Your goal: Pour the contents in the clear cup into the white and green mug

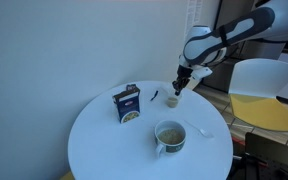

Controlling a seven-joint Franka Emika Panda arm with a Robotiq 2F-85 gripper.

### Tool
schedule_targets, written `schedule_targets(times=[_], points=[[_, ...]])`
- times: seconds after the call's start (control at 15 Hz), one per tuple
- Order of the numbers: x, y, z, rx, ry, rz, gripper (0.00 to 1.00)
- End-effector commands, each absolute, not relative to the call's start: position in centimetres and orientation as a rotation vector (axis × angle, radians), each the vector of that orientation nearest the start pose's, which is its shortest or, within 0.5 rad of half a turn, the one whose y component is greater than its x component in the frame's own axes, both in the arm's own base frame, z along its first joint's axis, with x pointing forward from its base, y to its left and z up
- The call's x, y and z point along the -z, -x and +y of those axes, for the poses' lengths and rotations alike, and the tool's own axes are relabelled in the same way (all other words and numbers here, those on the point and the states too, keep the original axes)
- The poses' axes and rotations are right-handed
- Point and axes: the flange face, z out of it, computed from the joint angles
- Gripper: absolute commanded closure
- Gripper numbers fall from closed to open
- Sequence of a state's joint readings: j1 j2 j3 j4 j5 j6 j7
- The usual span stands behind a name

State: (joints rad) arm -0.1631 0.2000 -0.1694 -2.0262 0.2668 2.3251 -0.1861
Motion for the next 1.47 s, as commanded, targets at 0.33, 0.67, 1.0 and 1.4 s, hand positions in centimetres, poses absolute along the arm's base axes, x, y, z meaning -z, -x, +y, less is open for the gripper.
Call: schedule_targets(times=[0.33,0.67,1.0,1.4], points=[[-42.4,-55.7,-14.8,0.286,3.008,0.204,0.99],[-48.8,-53.8,-10.8,0.236,2.988,-0.146,0.99],[-50.8,-52.5,-5.2,0.097,2.972,-0.528,0.99],[-50.1,-53.0,-3.7,0.091,3.001,-0.566,0.95]])
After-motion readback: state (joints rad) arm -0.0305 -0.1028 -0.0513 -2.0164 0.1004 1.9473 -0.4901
